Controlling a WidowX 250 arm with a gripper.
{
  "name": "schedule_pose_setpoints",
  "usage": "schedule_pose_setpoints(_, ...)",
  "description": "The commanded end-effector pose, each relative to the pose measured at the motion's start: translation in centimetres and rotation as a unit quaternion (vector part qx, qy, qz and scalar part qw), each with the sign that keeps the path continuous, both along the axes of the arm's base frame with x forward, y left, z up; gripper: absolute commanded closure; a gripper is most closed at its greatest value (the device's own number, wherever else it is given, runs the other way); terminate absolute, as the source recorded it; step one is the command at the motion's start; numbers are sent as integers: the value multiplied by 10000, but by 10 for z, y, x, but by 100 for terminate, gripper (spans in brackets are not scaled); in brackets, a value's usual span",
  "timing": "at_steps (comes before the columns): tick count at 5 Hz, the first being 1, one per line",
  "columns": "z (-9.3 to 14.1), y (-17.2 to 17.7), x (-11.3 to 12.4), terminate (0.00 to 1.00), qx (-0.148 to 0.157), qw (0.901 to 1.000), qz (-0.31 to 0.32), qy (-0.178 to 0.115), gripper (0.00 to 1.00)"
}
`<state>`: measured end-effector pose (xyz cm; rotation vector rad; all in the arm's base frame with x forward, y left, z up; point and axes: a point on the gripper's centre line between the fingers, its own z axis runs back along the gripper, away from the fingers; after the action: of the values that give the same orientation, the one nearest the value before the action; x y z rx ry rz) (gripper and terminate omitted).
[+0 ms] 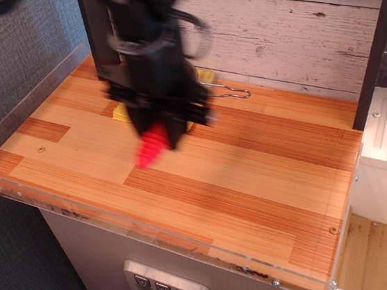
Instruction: Hold the red spatula from right edge of the table and place it on top left edge of the table.
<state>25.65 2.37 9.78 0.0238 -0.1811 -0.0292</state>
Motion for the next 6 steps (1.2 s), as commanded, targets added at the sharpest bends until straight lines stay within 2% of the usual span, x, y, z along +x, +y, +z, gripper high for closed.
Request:
schedule_pose_setpoints(1, -1, 71, 13, 0, 298, 9995, 77, -44, 100)
schedule_pose_setpoints(2, 1, 101, 17, 0, 398, 9991, 137, -96, 100)
schedule_pose_setpoints(3, -4, 135, 11, 0, 345, 9978, 564, -15, 100)
schedule_pose_setpoints(4, -20, 157, 10, 0, 285, 9953, 906, 183, 100)
schedule_pose_setpoints(5, -37, 162, 13, 0, 205, 9956, 847, 338, 100)
schedule_pose_setpoints(6, -54, 158, 22, 0, 178, 9985, 351, 373, 100)
